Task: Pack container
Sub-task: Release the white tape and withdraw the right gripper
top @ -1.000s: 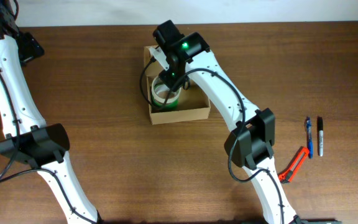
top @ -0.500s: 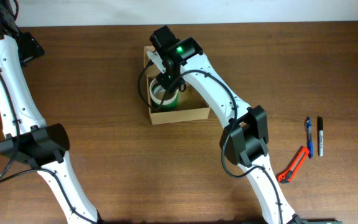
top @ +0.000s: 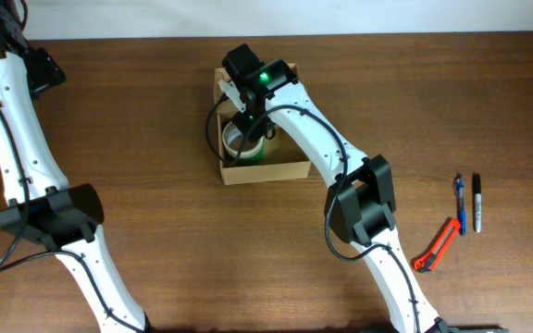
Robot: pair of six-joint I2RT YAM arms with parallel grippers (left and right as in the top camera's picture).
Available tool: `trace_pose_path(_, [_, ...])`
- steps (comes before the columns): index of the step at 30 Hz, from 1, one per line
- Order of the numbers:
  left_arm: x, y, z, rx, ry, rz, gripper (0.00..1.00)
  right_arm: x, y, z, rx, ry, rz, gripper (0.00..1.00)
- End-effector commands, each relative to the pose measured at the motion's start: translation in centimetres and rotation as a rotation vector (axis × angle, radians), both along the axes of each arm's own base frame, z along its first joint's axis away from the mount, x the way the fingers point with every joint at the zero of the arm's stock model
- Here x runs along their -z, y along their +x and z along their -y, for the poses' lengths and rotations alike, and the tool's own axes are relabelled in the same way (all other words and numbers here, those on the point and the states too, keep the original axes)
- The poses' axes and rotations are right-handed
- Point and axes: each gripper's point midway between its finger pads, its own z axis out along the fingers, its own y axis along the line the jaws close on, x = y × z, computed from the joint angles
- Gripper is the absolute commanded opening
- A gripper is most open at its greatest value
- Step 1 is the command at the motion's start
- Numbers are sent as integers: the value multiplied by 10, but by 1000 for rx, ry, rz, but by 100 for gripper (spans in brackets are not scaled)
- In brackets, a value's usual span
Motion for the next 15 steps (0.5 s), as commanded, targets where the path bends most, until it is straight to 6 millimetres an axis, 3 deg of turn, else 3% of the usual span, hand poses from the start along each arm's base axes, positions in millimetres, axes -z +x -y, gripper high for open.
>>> trace_pose_path(1, [-13,-6,-1,-15,5,30,100,-31,1,2,26,-8,54,39])
trace_pose_path(3, [-13,-6,-1,-15,5,30,100,-54,1,9,47,-15,91,40])
trace_pose_path(6, [-13,-6,-1,-15,5,30,100,-109,1,22,70,-15,198,46])
trace_pose_path(7, [-13,-6,-1,-15,5,30,100,-143,0,34,94,-21,272,47])
trace_pose_path(9, [-13,-6,-1,-15,5,30,100,-191,-5,51,131,7,357,48])
trace_pose_path(11, [-13,-6,-1,-15,5,30,100,-229,-10,75,182,48,415,48])
trace_pose_path(12, [-13,-6,-1,-15,5,30,100,-249,-12,96,233,69,446,48])
trace_pose_path(15, [-13,-6,-1,-15,5,30,100,-277,-13,160,373,83,500,48])
